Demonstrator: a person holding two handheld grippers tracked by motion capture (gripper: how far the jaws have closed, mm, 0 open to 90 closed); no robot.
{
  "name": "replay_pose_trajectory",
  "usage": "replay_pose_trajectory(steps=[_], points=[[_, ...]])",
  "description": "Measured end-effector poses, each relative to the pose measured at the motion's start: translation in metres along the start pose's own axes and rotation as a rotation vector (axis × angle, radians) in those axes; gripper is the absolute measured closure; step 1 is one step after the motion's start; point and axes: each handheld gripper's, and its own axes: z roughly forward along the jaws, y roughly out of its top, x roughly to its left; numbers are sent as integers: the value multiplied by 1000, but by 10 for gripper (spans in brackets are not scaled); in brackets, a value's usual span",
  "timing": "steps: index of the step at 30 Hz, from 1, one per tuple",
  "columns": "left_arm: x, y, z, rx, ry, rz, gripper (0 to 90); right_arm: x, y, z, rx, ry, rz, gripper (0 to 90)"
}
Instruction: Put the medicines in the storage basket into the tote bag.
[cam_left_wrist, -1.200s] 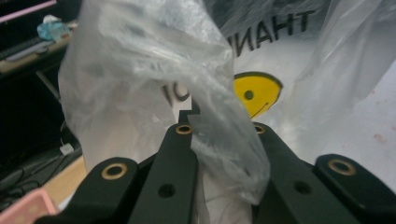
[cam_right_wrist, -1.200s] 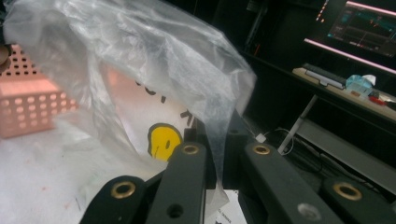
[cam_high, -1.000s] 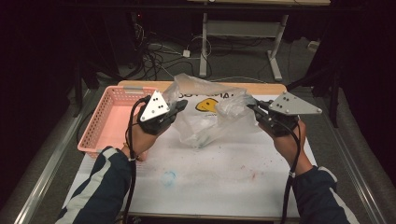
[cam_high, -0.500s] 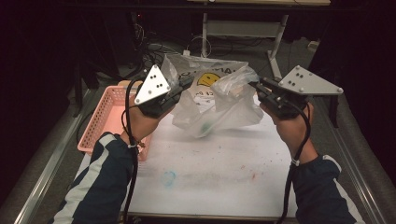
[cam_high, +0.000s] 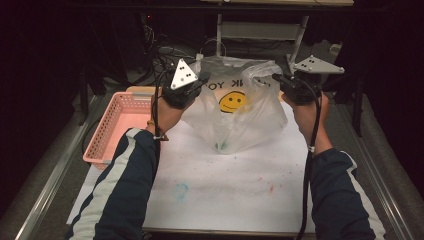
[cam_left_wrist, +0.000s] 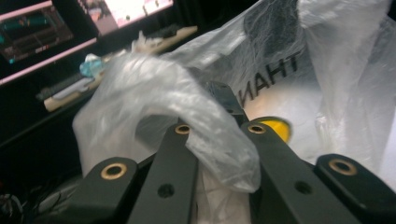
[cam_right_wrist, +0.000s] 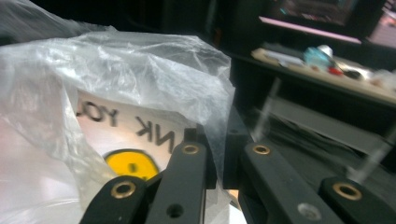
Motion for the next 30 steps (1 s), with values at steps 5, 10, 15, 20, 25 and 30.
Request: replay_pose_trajectory(steps=[5, 10, 15, 20, 25, 30], points=[[10, -2, 19, 38, 22, 1, 870, -15, -10, 24, 64, -47, -6, 900], [30, 11, 29, 48, 63, -18, 871, -30, -6, 37, 77, -89, 3, 900], [41, 23, 38, 69, 105, 8, 871, -45, 2, 46, 79, -120, 17, 900], [52, 24, 49, 87, 150, -4, 870, -61, 6, 57, 109, -165, 14, 900], [54, 12, 59, 122, 169, -45, 799, -71, -3, 67, 148, -184, 39, 900], [47, 6, 47, 86, 169, -87, 587, -71, -19, 74, 210, -218, 11, 900]])
